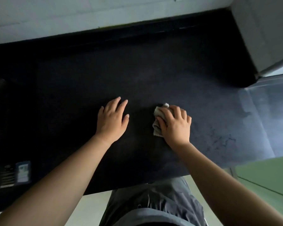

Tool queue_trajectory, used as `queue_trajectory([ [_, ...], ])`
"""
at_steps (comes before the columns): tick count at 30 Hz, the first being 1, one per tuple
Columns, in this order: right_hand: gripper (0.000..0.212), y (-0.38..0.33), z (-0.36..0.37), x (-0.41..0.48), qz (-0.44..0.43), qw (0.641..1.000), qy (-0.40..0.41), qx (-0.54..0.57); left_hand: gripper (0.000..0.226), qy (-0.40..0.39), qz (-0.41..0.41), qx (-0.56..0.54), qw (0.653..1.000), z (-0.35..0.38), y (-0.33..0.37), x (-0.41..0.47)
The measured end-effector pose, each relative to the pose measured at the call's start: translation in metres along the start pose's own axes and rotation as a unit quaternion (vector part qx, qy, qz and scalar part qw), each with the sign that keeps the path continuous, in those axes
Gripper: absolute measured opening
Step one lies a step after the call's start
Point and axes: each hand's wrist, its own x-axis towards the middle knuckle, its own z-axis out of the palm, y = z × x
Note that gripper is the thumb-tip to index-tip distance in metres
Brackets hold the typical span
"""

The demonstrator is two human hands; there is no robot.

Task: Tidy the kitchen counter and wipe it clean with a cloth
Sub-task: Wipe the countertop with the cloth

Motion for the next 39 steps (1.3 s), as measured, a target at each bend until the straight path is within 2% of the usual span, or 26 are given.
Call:
queue_trajectory([
  [3, 0.032, 0.016, -0.004, 0.038, 0.031, 0.999, -0.008, -0.004, 0.052, 0.002, -0.013, 0.006, 1.0, 0.008, 0.022, 0.009],
  [6, 0.031, 0.011, 0.0, 0.068, 0.019, 0.999, -0.033, -0.008, 0.051, 0.013, -0.032, 0.012, 0.999, 0.014, 0.029, 0.007],
  [8, 0.03, 0.006, 0.002, 0.075, -0.016, 0.999, -0.045, -0.009, 0.051, 0.018, -0.034, 0.016, 0.999, 0.017, 0.03, 0.005],
  [13, 0.028, 0.022, -0.003, 0.04, -0.202, 0.976, -0.078, 0.027, 0.053, 0.014, -0.043, 0.02, 0.999, 0.017, 0.032, 0.004],
  [16, 0.03, 0.051, -0.013, 0.02, -0.222, 0.972, -0.079, 0.022, 0.054, 0.01, -0.046, 0.016, 0.999, 0.015, 0.033, 0.004],
  [18, 0.031, 0.067, -0.02, 0.025, -0.191, 0.979, -0.065, 0.01, 0.054, 0.008, -0.048, 0.013, 0.999, 0.014, 0.035, 0.005],
  [22, 0.031, 0.053, -0.019, 0.057, 0.012, 0.999, -0.038, 0.016, 0.053, 0.003, -0.051, 0.011, 0.999, 0.015, 0.035, 0.005],
  [24, 0.029, 0.035, -0.015, 0.058, 0.064, 0.997, -0.033, 0.013, 0.051, 0.008, -0.051, 0.009, 0.999, 0.018, 0.034, 0.004],
  [29, 0.03, 0.023, -0.017, 0.001, -0.043, 0.997, -0.056, 0.006, 0.053, 0.012, -0.044, 0.002, 0.999, 0.02, 0.03, 0.004],
  [32, 0.03, 0.035, -0.024, -0.037, -0.012, 0.999, -0.038, -0.007, 0.054, 0.004, -0.029, 0.007, 1.0, 0.019, 0.027, 0.003],
  [34, 0.032, 0.042, -0.028, -0.05, 0.039, 0.999, -0.014, -0.022, 0.055, -0.004, -0.022, 0.011, 1.0, 0.019, 0.023, 0.003],
  [36, 0.032, 0.04, -0.029, -0.047, 0.128, 0.992, 0.006, -0.02, 0.056, -0.006, -0.012, 0.012, 1.0, 0.018, 0.019, 0.004],
  [39, 0.03, 0.015, -0.021, -0.032, 0.268, 0.963, 0.031, -0.003, 0.057, -0.009, 0.007, 0.01, 1.0, 0.016, 0.016, 0.006],
])
